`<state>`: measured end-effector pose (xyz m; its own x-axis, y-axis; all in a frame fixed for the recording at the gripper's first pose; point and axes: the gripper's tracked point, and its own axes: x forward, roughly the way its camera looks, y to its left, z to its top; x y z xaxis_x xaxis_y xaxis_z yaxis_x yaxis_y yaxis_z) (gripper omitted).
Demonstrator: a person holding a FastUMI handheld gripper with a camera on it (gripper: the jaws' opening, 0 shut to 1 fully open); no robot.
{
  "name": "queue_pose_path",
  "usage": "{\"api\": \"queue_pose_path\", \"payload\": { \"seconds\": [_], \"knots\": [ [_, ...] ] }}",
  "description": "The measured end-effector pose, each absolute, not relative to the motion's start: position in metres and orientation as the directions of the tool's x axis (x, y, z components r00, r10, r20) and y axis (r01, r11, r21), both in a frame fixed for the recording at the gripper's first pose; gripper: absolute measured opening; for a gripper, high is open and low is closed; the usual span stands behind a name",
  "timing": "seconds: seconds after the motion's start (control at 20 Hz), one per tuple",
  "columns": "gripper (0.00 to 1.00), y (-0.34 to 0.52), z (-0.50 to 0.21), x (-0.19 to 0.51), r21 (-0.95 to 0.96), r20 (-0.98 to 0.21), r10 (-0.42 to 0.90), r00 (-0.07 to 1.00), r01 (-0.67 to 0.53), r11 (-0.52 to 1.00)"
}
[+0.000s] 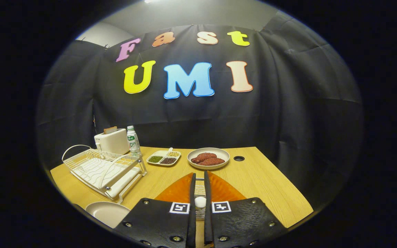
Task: Take the plate from the dish rack, then take the spoon from the basket and place it into the plate.
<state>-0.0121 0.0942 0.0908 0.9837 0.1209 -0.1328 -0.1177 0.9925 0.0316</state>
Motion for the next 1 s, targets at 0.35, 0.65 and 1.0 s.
{"api": "queue_pose_path", "payload": {
  "seconds": [0.35,0.65,1.0],
  "knots": [
    [0.09,0.104,0.138,-0.035,0.043,-0.161,0.121,0.98,-0.115,0.992],
    [0.09,0.125,0.165,-0.069,0.055,-0.207,0.154,0.966,-0.145,0.988],
    [0.09,0.178,0.171,-0.085,-0.013,-0.256,0.205,0.945,-0.216,0.976]
  ]
}}
